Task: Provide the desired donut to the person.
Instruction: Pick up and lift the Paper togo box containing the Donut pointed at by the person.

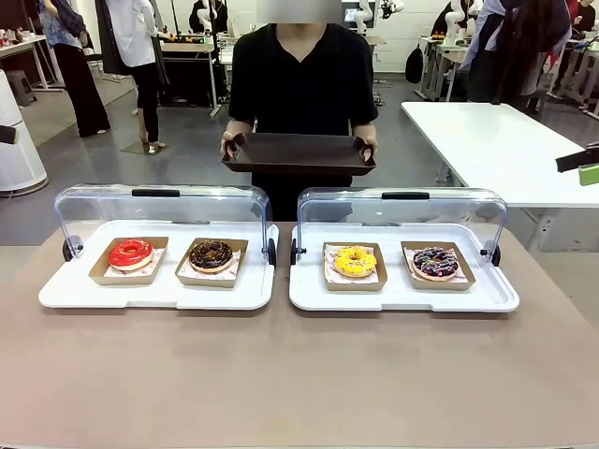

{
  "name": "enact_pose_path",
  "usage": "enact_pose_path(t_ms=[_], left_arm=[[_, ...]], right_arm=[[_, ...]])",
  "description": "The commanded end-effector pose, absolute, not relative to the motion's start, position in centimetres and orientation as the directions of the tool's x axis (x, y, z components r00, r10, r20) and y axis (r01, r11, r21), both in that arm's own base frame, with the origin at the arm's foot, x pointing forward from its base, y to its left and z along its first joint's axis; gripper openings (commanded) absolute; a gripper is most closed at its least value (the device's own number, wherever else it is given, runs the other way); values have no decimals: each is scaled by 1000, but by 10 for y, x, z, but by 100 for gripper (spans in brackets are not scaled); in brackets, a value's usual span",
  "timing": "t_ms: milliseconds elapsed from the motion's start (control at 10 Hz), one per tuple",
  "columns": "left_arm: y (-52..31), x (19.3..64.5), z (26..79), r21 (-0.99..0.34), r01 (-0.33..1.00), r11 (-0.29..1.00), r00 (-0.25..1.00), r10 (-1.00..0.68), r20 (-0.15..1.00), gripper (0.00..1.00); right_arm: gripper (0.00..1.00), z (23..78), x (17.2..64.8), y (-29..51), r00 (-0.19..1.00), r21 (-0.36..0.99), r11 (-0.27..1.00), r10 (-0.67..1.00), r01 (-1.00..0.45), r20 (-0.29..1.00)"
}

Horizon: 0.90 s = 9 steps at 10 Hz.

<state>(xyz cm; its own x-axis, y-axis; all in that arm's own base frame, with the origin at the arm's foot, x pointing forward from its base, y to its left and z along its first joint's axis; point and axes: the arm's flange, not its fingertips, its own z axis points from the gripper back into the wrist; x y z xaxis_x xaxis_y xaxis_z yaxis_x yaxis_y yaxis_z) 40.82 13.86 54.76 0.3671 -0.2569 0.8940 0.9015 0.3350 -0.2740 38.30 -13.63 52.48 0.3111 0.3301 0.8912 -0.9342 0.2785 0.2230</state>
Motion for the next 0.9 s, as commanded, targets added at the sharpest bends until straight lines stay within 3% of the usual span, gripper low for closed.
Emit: enact_pose_path(t_ms=[0, 300, 800], left_arm=[[146, 417, 556, -299, 894, 334, 389, -245, 888, 100], [132, 415, 553, -246, 901, 356, 360, -303, 882, 100], [146, 415, 549, -286, 896, 340, 384, -269, 883, 100]], right_arm=[[100, 528, 380, -140, 272, 188, 272, 312, -944, 910], [100, 529, 382, -133, 276, 186, 272, 344, -944, 897], [100, 528, 378, -144, 299, 204, 290, 334, -935, 894]])
